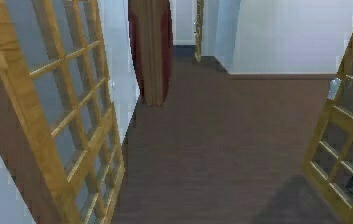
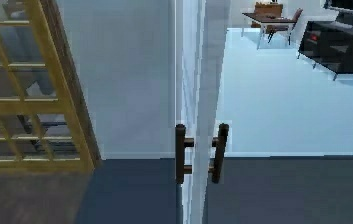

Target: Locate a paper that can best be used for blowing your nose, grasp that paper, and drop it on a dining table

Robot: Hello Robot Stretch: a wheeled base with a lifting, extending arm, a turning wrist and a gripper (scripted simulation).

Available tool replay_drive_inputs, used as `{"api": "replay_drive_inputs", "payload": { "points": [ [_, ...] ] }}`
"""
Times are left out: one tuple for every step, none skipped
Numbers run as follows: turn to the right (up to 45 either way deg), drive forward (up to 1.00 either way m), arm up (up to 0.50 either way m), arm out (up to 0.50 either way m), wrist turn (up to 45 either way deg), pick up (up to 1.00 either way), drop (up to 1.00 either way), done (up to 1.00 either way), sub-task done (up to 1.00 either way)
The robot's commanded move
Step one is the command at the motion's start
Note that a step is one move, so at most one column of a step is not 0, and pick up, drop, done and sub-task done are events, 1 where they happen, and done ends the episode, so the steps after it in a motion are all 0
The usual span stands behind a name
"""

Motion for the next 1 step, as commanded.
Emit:
{"api": "replay_drive_inputs", "payload": {
  "points": [
    [6.0,0.00,0.00,0.00,0.0,0.00,0.00,0.00,0.00]
  ]
}}
